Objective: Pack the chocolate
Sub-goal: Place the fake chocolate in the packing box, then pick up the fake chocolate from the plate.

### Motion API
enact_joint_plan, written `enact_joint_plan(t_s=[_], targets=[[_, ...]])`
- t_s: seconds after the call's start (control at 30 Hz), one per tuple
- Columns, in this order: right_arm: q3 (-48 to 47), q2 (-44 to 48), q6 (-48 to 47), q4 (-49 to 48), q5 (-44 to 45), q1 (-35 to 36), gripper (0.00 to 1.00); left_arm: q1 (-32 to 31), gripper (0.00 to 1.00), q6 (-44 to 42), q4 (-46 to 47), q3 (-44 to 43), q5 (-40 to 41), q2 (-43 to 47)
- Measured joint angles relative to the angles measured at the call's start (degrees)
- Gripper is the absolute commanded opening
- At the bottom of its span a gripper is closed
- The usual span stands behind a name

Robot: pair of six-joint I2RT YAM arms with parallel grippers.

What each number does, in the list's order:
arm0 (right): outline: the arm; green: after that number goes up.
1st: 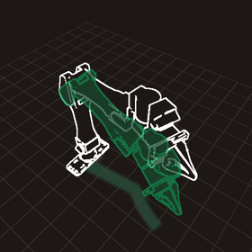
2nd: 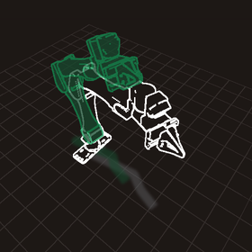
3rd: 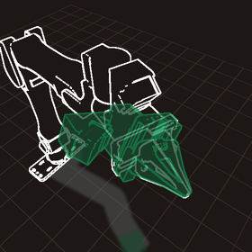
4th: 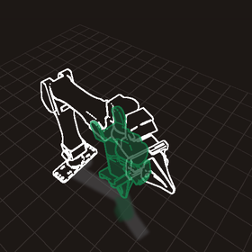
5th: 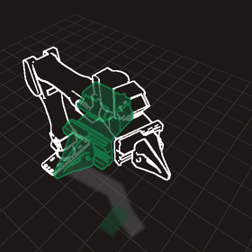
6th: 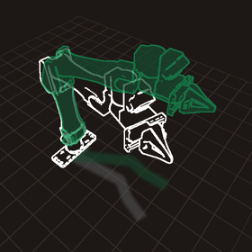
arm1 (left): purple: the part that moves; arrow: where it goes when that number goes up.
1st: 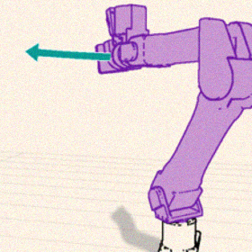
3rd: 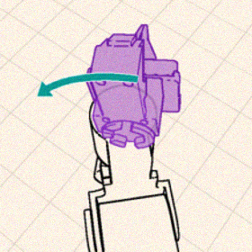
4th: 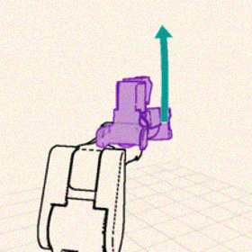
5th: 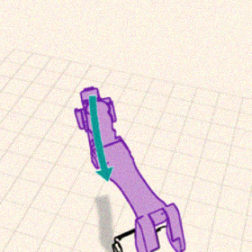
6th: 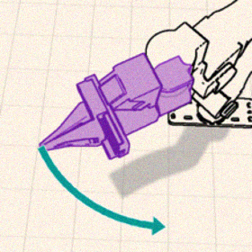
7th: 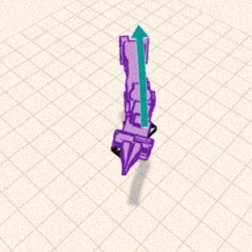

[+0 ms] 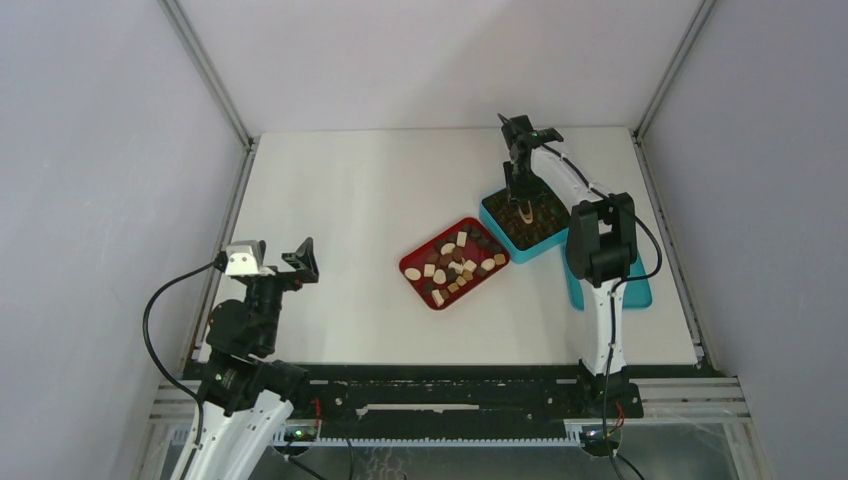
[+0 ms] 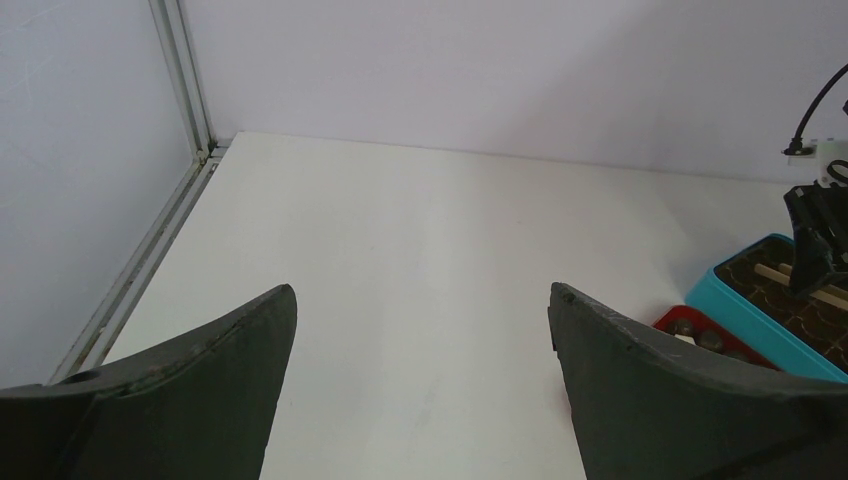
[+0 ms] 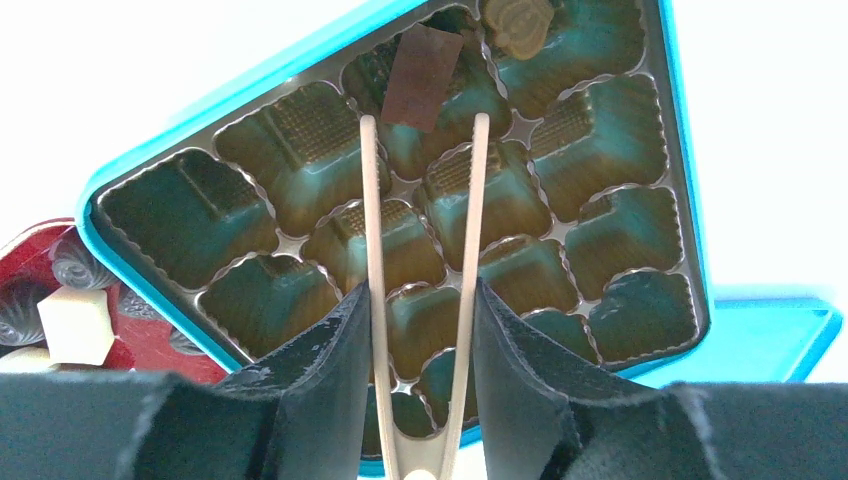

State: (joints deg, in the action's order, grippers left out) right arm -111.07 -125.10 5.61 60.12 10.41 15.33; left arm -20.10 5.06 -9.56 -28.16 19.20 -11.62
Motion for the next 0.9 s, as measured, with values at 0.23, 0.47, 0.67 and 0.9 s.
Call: enact_joint_plan(t_s=[0.23, 0.47, 0.67, 0.9], targets=[[0.4, 1.3, 0.0, 0.1, -0.2, 0.1, 0.43, 0.0, 1.0, 0.0, 0.0, 0.0, -0.1, 0.0], [4.9, 9.3, 0.0, 0.1, -1.9, 1.4, 0.43, 0.0, 1.0, 0.0, 0.0, 0.0, -0.2, 0.0], [11.0, 16.5, 0.0, 0.3, -4.3, 5.2, 0.43, 0.0, 1.0, 0.0, 0.0, 0.0, -0.2, 0.0], [16.0, 18.5, 0.0, 0.8, -7.7, 10.4, 0.43, 0.0, 1.0, 0.0, -0.1, 0.0, -0.2, 0.0]])
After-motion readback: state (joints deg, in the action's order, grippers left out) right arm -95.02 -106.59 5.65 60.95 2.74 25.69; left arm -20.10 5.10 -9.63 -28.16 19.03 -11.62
